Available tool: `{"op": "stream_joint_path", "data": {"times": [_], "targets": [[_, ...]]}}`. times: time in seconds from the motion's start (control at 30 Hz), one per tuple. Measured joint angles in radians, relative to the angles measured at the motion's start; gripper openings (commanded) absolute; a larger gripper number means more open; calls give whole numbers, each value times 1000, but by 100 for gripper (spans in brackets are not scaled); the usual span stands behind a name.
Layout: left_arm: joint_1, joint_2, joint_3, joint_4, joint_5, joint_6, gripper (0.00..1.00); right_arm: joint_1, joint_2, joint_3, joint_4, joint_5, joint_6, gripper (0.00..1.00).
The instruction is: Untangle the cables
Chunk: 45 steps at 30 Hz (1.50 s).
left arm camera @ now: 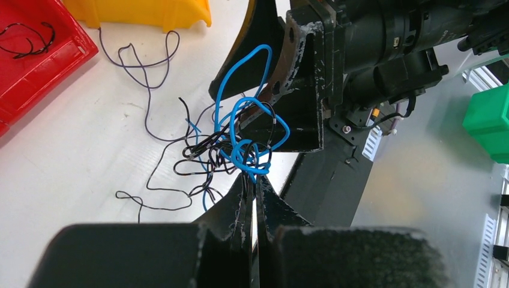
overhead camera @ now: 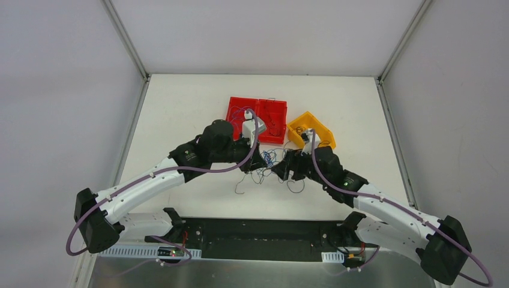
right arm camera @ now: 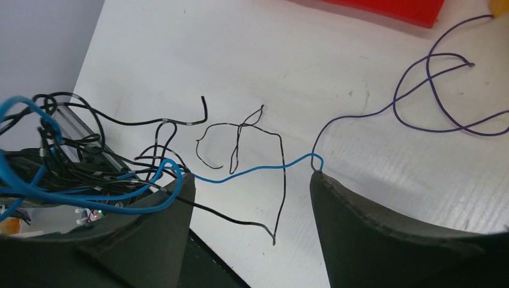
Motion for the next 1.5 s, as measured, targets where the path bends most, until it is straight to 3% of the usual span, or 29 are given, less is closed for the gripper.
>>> {"op": "stream_joint_path", "data": {"times": [0.17, 0.27, 0.43, 0.63, 0.9, 1.1, 1.33, 1.5], "targets": [[0, 0, 1, 0, -4, -1, 0, 18, 0, -5, 52, 8, -8, 48], [0, 0, 1, -8, -49, -2, 0, 21, 0, -5, 51, 19, -9, 42], [0, -18, 1, -37, -139, -3, 0, 21, -36, -6, 18, 60, -7, 2], [27, -72, -14, -86, -342, -35, 0, 22, -125, -5, -92, 182, 16, 0], [284, -186, -211, -133, -487, -169, 0, 6, -268, 38, -369, 560, 139, 0], [414, -339, -352, -177, -605, -317, 0, -31, -406, 58, -513, 780, 226, 0], [449, -504, -403, -238, -749, -447, 0, -37, -489, 84, -600, 888, 257, 0], [453, -517, -404, -211, -698, -428, 0, -37, -486, 87, -571, 790, 209, 0]]}}
